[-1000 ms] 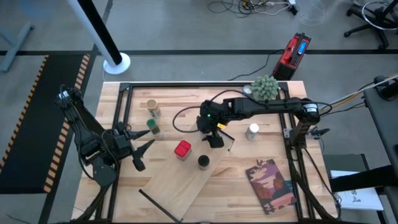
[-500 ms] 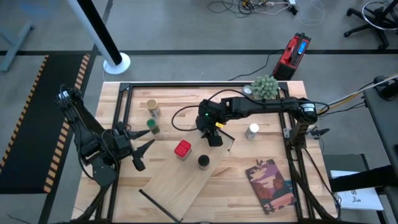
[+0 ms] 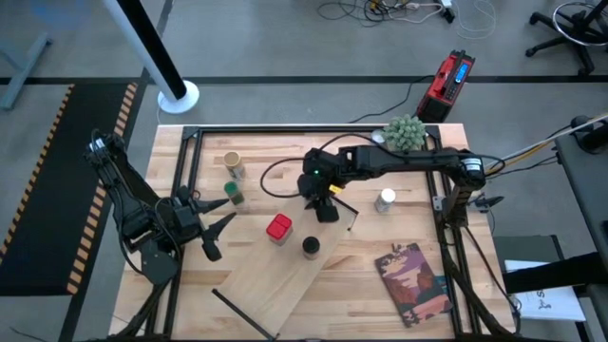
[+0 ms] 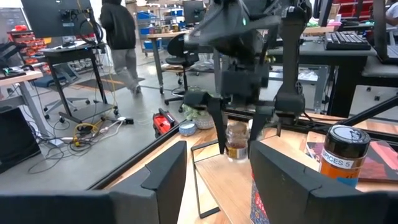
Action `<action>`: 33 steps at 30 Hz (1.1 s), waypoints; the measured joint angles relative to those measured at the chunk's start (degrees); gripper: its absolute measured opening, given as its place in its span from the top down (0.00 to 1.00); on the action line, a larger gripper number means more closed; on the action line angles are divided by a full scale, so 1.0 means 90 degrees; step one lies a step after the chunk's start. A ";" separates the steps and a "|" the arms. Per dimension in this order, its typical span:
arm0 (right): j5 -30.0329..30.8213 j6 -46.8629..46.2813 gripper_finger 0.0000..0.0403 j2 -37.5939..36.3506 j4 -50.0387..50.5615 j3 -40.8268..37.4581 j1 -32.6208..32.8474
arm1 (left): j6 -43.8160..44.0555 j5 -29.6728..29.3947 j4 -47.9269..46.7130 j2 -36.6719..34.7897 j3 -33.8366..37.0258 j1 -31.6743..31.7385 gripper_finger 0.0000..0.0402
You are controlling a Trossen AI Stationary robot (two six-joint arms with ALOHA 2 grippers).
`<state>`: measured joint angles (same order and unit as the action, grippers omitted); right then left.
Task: Shelf spices
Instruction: Remove the brown seasoning bottle from the shelf
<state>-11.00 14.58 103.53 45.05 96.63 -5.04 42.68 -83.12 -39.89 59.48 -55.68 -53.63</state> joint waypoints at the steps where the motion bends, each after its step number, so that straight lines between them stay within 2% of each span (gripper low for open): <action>1: 0.0003 0.0030 0.59 0.0000 0.0055 0.0099 -0.0002 | 0.0000 0.0008 0.0001 0.0000 0.0000 0.0000 0.59; 7: 0.0001 0.0158 0.58 -0.0005 0.0390 0.0735 -0.0068 | 0.0002 0.0113 0.0008 0.0010 0.0019 0.0000 0.59; 13: 0.0005 0.0206 0.58 -0.0005 0.0689 0.1013 -0.0181 | 0.0034 0.0143 0.0004 0.0012 0.0032 0.0002 0.60; 33: -0.0166 0.0257 0.58 -0.0256 0.1647 0.0992 -0.0552 | 0.0272 0.0221 0.0008 0.0012 0.0251 0.0005 0.62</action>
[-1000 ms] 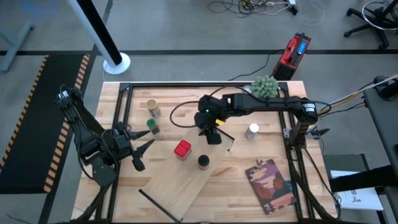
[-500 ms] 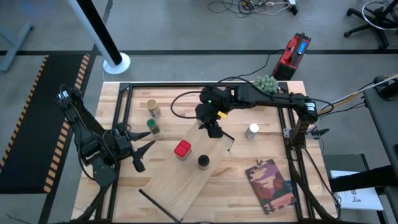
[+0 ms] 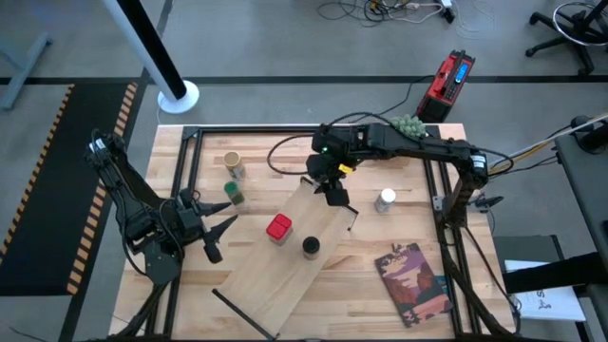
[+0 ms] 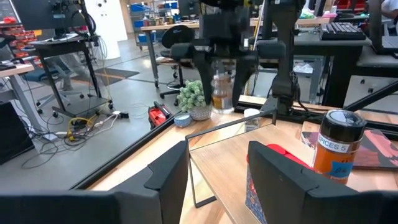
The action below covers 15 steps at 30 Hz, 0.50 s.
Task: Shelf spices
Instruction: Remove the brown seasoning bottle from the shelf
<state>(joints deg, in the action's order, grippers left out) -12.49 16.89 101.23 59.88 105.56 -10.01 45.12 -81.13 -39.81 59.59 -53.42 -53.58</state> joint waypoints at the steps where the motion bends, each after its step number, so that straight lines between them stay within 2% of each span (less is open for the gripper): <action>1: 0.0002 0.0000 0.58 -0.0061 0.0009 -0.0032 -0.0061 | 0.0036 0.0006 -0.0001 0.0000 0.0011 0.0000 0.62; 9: 0.0053 -0.0046 0.58 -0.0562 -0.0076 -0.0690 -0.0597 | 0.0088 0.0153 0.0075 -0.0007 0.0019 0.0000 0.62; 15: 0.0053 -0.0093 0.58 -0.1058 -0.0707 -0.1676 -0.0997 | 0.0095 0.0177 0.0091 -0.0008 0.0017 0.0000 0.60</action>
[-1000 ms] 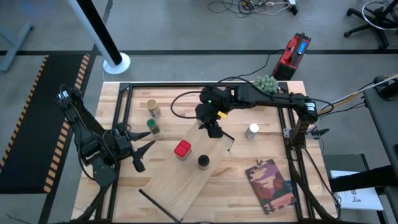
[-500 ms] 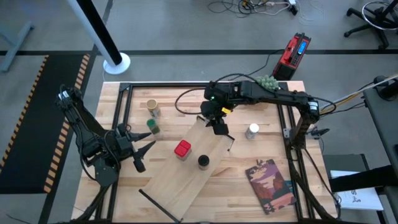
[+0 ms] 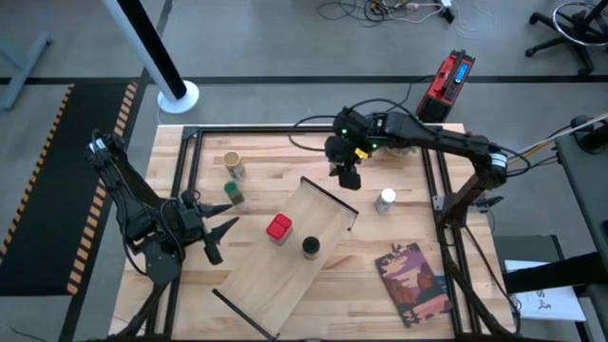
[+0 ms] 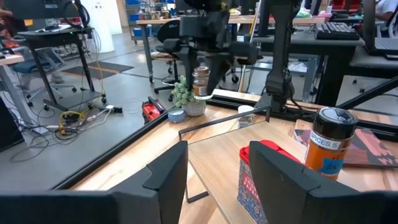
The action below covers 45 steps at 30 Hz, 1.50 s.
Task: Shelf spices
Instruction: Remove the brown seasoning bottle from the shelf
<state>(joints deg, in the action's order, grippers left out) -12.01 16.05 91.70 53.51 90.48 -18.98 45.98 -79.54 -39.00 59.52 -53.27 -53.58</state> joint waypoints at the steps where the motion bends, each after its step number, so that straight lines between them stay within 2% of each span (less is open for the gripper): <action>1: 0.0002 -0.0005 0.58 -0.0097 -0.0160 -0.0179 -0.0073 | 0.0000 0.0011 0.0000 -0.0002 -0.0001 0.0000 0.60; 11: -0.0053 -0.0253 0.58 -0.0967 -0.1698 -0.2235 -0.0874 | -0.0001 0.0023 0.0002 -0.0003 -0.0001 0.0000 0.62; 18: -0.0060 -0.0410 0.57 -0.0887 -0.2397 -0.3148 -0.1180 | -0.0047 -0.0030 -0.0001 -0.0031 -0.0001 0.0010 0.62; 30: -0.0220 -0.0413 0.56 -0.0330 -0.3077 -0.3557 -0.1625 | -0.0080 -0.0088 -0.0003 -0.0062 -0.0006 0.0010 0.54; 45: -0.0179 -0.0492 0.56 0.0530 -0.3735 -0.3687 -0.1953 | -0.0076 -0.0071 -0.0005 -0.0067 -0.0006 0.0007 0.55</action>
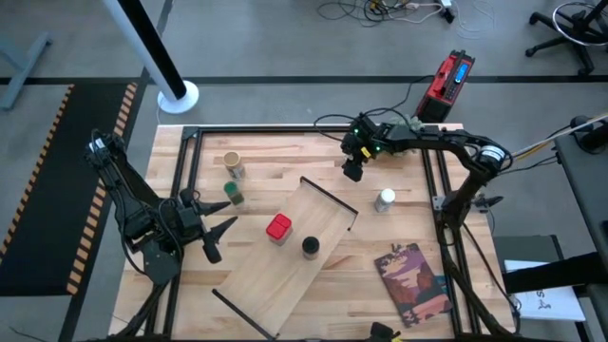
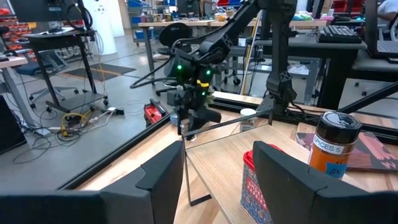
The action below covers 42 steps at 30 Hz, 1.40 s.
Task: Shelf spices
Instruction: Remove the brown seasoning bottle from the shelf, then remove the black seasoning bottle from the shelf
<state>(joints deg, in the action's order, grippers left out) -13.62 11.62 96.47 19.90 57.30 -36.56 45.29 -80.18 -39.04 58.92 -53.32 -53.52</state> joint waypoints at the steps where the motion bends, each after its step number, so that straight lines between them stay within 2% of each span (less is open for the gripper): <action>1: 0.0009 0.0005 0.56 0.0063 -0.0015 0.0000 -0.0006 | 0.0005 0.0012 -0.0002 0.0000 0.0000 0.0000 0.54; 19: -0.0025 -0.0160 0.53 0.0344 -0.0327 -0.0177 -0.0141 | 0.0028 0.0073 0.0001 0.0002 0.0015 0.0000 0.53; 25: -0.0201 -0.0232 0.48 0.0269 -0.0311 -0.0180 -0.0141 | 0.0047 0.0086 0.0001 0.0002 0.0022 0.0000 0.54; 34: -0.0202 -0.0233 0.38 -0.0299 -0.0051 -0.0172 -0.0141 | 0.0050 0.0092 0.0001 0.0002 0.0022 0.0000 0.53; 42: -0.0156 -0.0126 0.38 -0.1345 0.0643 -0.0130 -0.0138 | 0.0096 0.0092 0.0004 0.0002 0.0022 0.0000 0.53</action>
<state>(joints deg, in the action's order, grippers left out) -15.02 10.48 84.37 25.68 56.13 -37.80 46.15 -79.35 -39.00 58.94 -53.12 -53.52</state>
